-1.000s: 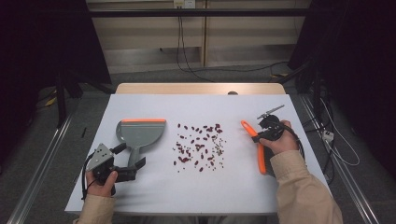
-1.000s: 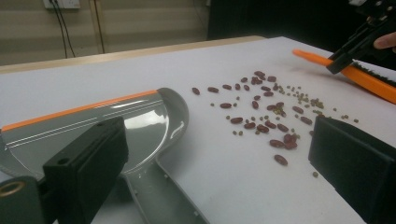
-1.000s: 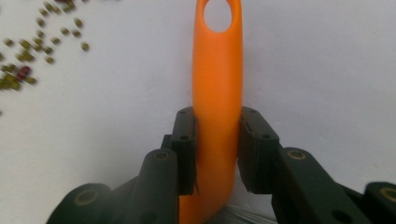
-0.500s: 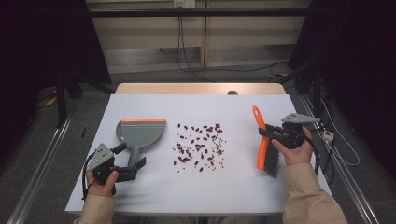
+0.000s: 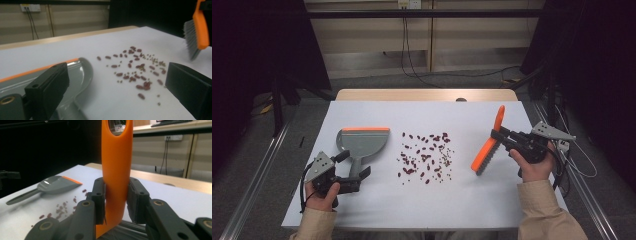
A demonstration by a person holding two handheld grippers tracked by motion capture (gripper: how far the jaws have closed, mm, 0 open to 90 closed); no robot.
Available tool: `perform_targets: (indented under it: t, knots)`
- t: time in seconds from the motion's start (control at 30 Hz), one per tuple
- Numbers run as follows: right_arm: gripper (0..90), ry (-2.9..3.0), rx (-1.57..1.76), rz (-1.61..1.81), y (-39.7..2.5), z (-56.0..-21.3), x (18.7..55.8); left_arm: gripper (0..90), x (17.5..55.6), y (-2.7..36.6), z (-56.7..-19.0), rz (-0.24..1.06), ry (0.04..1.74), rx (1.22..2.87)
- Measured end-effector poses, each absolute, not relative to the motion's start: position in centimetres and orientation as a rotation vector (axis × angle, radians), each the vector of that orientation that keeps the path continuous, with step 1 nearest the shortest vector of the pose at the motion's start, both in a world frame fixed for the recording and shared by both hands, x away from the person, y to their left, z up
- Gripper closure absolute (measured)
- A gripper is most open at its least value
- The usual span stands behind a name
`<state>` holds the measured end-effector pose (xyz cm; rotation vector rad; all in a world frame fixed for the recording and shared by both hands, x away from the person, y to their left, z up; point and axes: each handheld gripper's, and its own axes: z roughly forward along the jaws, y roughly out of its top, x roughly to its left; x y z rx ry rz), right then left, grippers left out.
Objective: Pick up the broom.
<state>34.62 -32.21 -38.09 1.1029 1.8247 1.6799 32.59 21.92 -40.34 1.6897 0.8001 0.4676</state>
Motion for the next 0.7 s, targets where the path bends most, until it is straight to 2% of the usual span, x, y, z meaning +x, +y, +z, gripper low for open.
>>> perform_targets:
  t: [0.27, 0.5, 0.7]
  knots:
    - [70.2, 1.811, 1.031, 1.724, -29.6, -36.8, 35.3, 3.9, 32.5, 16.7, -38.1, 0.358, 0.632, 1.735]
    - [70.2, 1.808, 1.009, 1.745, -27.4, -36.6, 35.9, 5.5, 33.9, 12.4, -38.3, 0.27, 0.614, 1.782]
    - [70.1, 1.83, 0.986, 1.766, -25.5, -36.4, 36.4, 15.1, 35.2, 9.3, -38.9, 0.192, 0.621, 1.81]
